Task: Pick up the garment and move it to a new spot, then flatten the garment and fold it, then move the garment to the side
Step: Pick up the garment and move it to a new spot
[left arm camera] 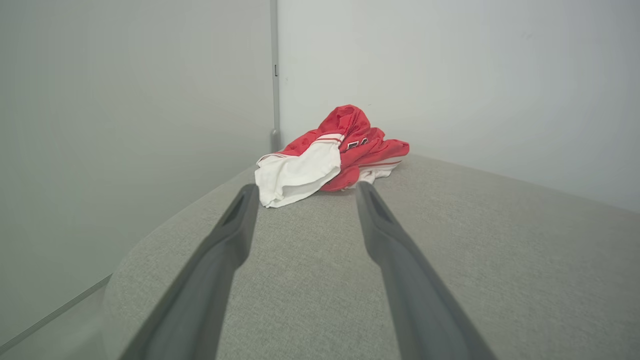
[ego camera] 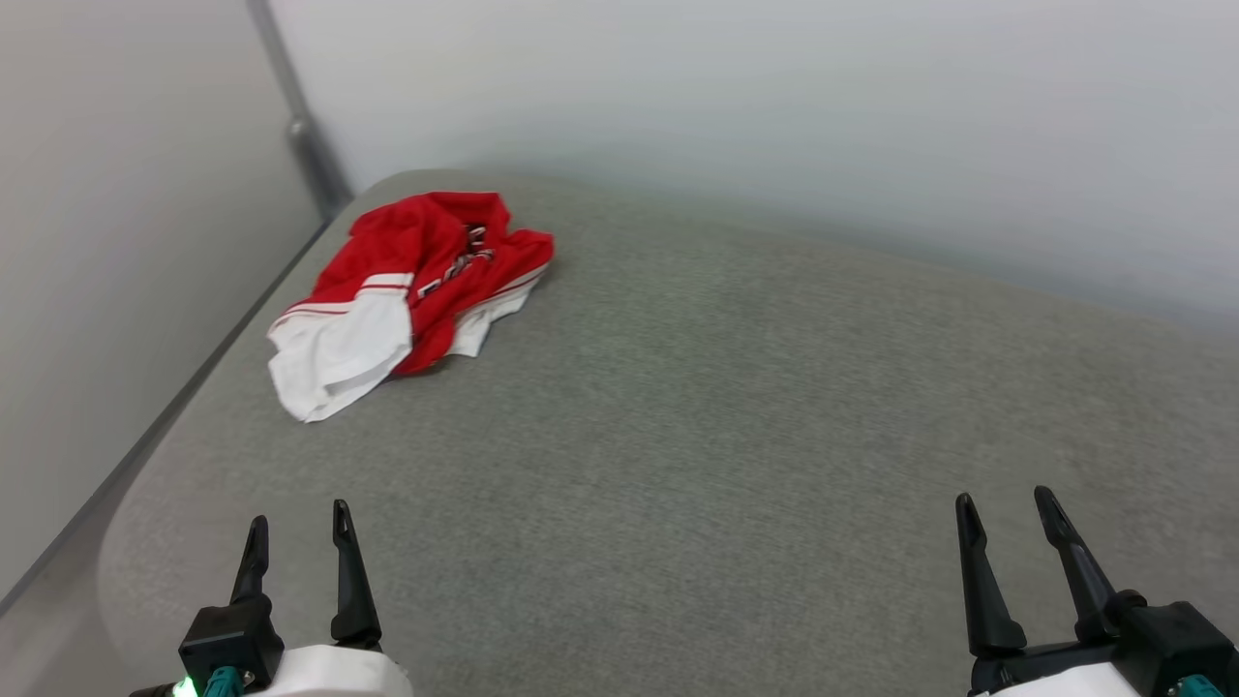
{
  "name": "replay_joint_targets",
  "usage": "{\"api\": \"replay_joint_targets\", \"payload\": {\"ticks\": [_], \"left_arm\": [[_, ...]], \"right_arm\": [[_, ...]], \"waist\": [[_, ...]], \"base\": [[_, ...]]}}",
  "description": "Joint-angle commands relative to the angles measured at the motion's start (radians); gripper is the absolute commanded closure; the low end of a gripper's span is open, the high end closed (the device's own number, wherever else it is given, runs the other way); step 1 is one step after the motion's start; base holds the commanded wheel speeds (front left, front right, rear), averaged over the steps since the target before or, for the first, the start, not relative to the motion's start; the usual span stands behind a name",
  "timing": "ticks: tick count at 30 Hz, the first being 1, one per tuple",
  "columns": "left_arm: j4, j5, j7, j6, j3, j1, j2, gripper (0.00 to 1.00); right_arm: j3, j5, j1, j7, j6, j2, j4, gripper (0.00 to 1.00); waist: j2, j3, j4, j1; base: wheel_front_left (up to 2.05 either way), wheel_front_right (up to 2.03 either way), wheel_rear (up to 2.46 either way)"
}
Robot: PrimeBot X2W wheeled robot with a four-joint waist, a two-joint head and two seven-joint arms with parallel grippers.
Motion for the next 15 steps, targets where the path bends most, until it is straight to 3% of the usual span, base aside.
{"api": "replay_joint_targets", "payload": {"ticks": [1, 7, 15], "left_arm": [[-0.004, 0.001, -0.002, 0.005, 0.003, 0.007, -0.001, 0.0], [-0.005, -0.001, -0.002, 0.01, 0.005, 0.021, -0.001, 0.0], [-0.006, -0.005, -0.002, 0.015, 0.013, 0.032, -0.001, 0.0]], "right_arm": [[0.001, -0.007, 0.008, -0.002, 0.0, 0.0, -0.003, 0.0], [0.006, -0.016, 0.006, -0.002, 0.0, 0.0, -0.005, 0.0], [0.015, -0.019, 0.003, -0.002, 0.0, 0.0, -0.007, 0.0]], "waist": [[0.0, -0.002, 0.042, 0.0], [0.0, -0.002, 0.106, 0.0], [0.0, 0.0, 0.119, 0.0]], "base": [[0.0, 0.0, 0.0], [0.0, 0.0, 0.0], [0.0, 0.0, 0.0]]}}
